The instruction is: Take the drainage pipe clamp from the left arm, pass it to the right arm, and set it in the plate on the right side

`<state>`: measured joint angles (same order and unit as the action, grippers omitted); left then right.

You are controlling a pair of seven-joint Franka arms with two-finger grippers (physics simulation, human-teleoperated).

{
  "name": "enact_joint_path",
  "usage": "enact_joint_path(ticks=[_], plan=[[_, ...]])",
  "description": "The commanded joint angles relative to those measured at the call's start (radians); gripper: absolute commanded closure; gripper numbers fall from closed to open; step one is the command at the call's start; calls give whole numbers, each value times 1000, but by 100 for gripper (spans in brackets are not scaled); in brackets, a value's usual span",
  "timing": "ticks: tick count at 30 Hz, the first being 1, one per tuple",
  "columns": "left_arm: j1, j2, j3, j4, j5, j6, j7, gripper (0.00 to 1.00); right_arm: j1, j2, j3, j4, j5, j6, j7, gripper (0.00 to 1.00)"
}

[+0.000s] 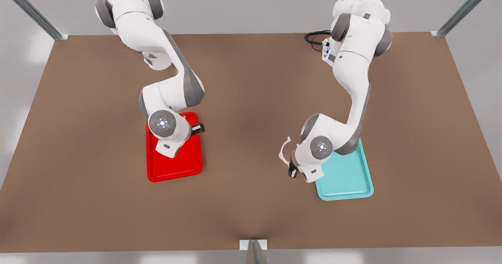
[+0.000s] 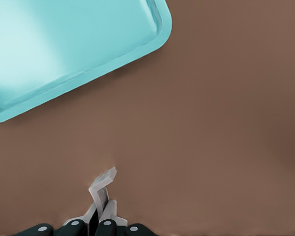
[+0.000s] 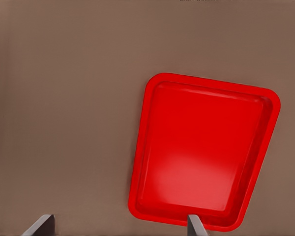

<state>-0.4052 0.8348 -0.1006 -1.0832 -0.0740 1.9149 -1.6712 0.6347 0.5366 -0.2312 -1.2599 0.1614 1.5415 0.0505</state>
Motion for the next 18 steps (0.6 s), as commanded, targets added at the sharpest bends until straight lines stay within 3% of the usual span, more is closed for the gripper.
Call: enact_joint_path(ticks=[1, 5, 10, 18], plan=[[-33, 26, -5, 46, -4, -40, -510, 79, 57, 9, 0, -9, 18, 141, 328, 0], [-60, 122, -18, 170, -3, 27, -751, 79, 103, 22, 0, -91, 82, 324, 474, 0], [-99, 150, -22, 218, -3, 82, -742, 79, 132, 19, 0, -174, 178, 528, 485, 0], [-115, 150, -31, 216, -4, 64, -742, 79, 138, 63, 0, -144, 193, 609, 525, 0]])
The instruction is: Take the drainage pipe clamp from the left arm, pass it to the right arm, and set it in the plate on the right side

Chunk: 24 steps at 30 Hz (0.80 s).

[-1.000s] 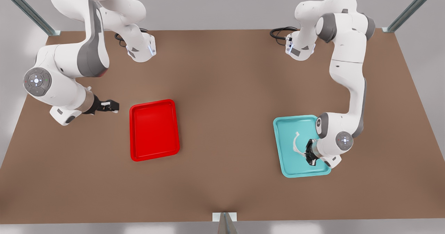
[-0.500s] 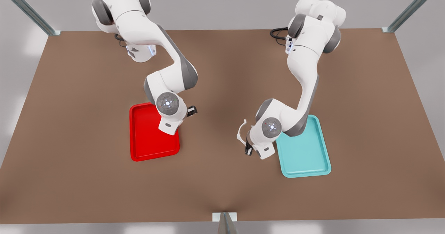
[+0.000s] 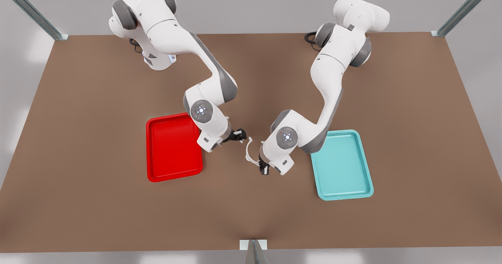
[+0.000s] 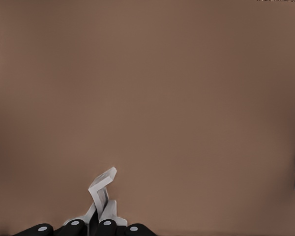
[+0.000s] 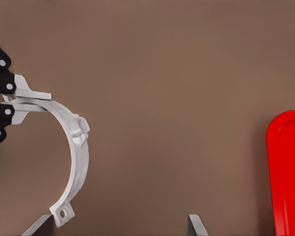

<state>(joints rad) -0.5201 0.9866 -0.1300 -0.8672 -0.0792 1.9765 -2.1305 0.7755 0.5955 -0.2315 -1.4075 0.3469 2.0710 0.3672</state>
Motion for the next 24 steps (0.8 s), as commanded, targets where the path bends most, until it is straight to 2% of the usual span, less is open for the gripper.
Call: enact_joint_path(ticks=[1, 6, 8, 14, 24], plan=[[0, -2, -2, 0, 1, -1, -282, 79, -1, 13, 0, 5, 1, 98, 205, 0], [6, -5, -7, 0, -4, -19, -282, 79, 27, 37, -2, 7, -26, 136, 62, 0], [8, -5, -7, 0, -13, -16, -282, 79, 71, 26, -3, 5, -132, 165, 58, 0], [6, -3, -7, 0, -13, -11, -282, 79, 77, 49, -2, -7, -137, 277, 56, 0], [6, -5, -7, 0, -11, -15, -284, 79, 93, 113, 0, -4, -132, 316, 58, 0]])
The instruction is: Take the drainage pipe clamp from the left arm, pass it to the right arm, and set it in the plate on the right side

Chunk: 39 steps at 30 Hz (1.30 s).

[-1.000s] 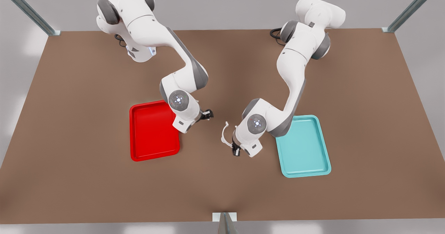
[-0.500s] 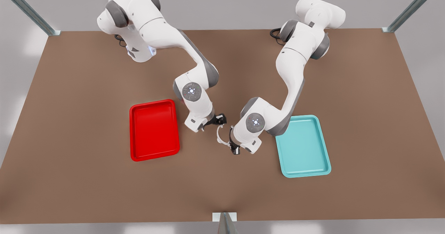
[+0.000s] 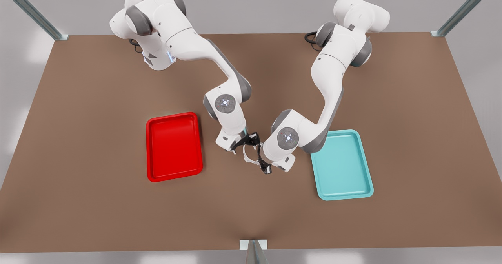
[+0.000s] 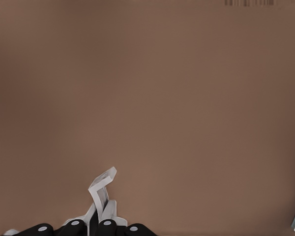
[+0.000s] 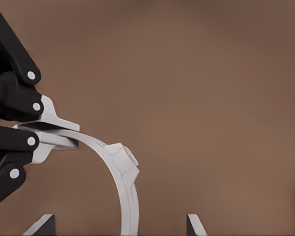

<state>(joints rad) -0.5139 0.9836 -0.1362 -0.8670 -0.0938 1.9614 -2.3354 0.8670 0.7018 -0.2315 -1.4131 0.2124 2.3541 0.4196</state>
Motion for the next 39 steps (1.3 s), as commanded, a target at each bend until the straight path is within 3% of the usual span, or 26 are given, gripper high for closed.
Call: enact_joint_path(ticks=[1, 6, 10, 12, 13, 14, 27, 29, 30, 33, 35, 37, 39], plan=[[0, -2, 0, 0, 3, 2, -79, 79, 0, 8, 0, 2, 2, 37, 5, 0], [0, -3, 0, 0, 2, 2, -82, 79, 1, 22, 0, -4, 1, 45, 5, 1], [0, -3, 0, 2, 2, 5, -82, 79, 4, 33, 0, -4, 1, 44, 4, 61], [0, -3, 0, 0, 2, 5, -82, 79, 3, 33, 0, -4, 1, 40, -1, 79], [0, -3, 0, 0, 2, 7, -82, 79, 4, 33, 0, -4, 1, 42, -4, 79], [0, -2, 1, 0, 3, 19, -85, 0, 4, 33, 0, -4, 1, 40, -4, 79], [20, -29, 1, 0, 0, -36, -78, 0, 6, 33, 0, -6, 1, 33, -5, 79], [55, -103, 1, -3, 8, -170, -32, 0, 4, 33, 0, -12, 2, 33, -5, 79], [101, -135, 0, -1, 6, -239, 91, 0, 1, 33, 0, -12, 1, 33, -9, 79], [287, -260, 1, -1, 5, -553, 950, 0, -49, -10, -8, -96, 4, 31, -153, 79], [380, -324, 3, 0, 91, -674, 1726, 0, -111, -107, -12, -239, 2, 30, -255, 79], [397, -388, -11, -15, 201, -825, 2200, 0, -174, -199, -15, -385, 1, 30, -361, 79], [431, -764, 0, -582, 206, -496, 2506, 0, -206, -304, -15, -544, 1, 34, -395, 79]])
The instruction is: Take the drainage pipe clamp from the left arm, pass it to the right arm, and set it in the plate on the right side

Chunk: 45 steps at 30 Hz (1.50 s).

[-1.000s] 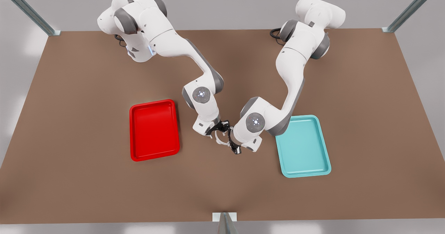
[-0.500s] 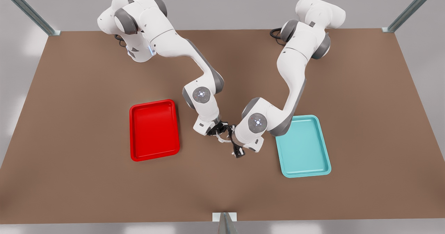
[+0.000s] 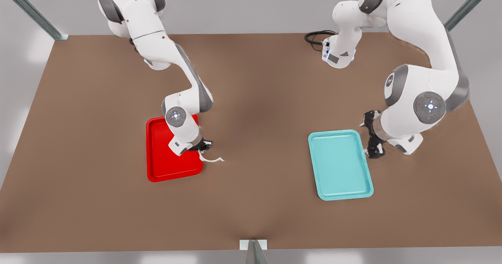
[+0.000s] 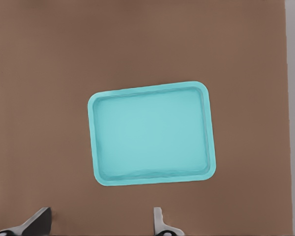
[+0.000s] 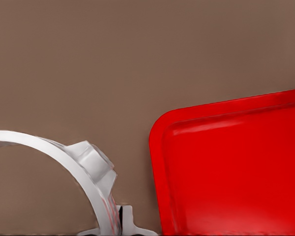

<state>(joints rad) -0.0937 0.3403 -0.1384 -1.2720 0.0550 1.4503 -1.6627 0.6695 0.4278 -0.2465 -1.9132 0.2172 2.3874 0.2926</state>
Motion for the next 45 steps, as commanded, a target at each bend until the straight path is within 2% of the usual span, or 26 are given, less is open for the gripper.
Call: enact_joint_path(ticks=[1, 3, 6, 9, 11, 12, 13, 20, 21, 22, 23, 25, 27, 29, 36, 37, 38, 39, 45], plan=[[2, -90, -1, -106, 45, -91, 1835, 0, -34, -69, -1, -101, -4, 1, -303, 79], [19, -63, 6, -66, -34, -120, 1836, 0, -117, -130, -2, -213, -4, -7, -414, 79], [2, -17, 10, 65, -20, -172, 1844, 0, -228, -123, -4, -254, -4, -7, -538, 79], [42, 9, 40, 129, 28, -166, 1842, 0, -249, -93, -2, -257, -4, -2, -550, 79], [115, 12, 39, 128, -69, -176, 1842, 0, -251, -76, -2, -257, -1, 7, -547, 79], [111, 12, 34, 128, -61, -176, 1842, 0, -249, -70, -2, -251, 1, 3, -532, 31], [106, 12, 31, 126, -61, -176, 1844, 0, -251, -67, -2, -248, 1, -5, -532, 0], [106, 12, 31, 126, -61, -177, 1844, 0, -249, -63, -2, -237, 1, -14, -529, 0], [106, 12, 31, 126, -61, -176, 1844, 0, -249, -93, -5, -169, 1, -185, -517, 0], [106, 14, 31, 126, -61, -176, 1844, 0, -249, -164, -28, -43, -24, -522, -441, 0], [104, 14, 31, 126, -61, -176, 1844, 0, -249, -239, -33, 2, -107, -671, -426, 0], [104, 14, 31, 126, -61, -176, 1844, 0, -249, -480, -50, 8, -187, -748, -400, 0], [104, 14, 30, 125, -61, -177, 1844, 0, -261, -580, -54, 37, -190, -795, -398, 0], [104, 12, 30, 125, -61, -177, 1844, 0, -266, -569, -51, 126, -243, -864, -406, 0], [100, 14, 30, 125, -61, -177, 1844, 0, -266, -455, -89, 287, -249, -864, -474, 0], [100, 14, 30, 125, -61, -177, 1844, 0, -335, -445, -41, 289, -251, -864, -469, 0], [100, 14, 30, 125, -61, -177, 1844, 0, -496, -440, 111, 290, -251, -864, -475, 0], [100, 14, 30, 125, -61, -177, 1844, 0, -531, -435, 144, 290, -251, -864, -477, 0], [100, 14, 30, 125, -61, -177, 1842, 0, -524, -425, 138, 310, -239, -860, -469, 0]])
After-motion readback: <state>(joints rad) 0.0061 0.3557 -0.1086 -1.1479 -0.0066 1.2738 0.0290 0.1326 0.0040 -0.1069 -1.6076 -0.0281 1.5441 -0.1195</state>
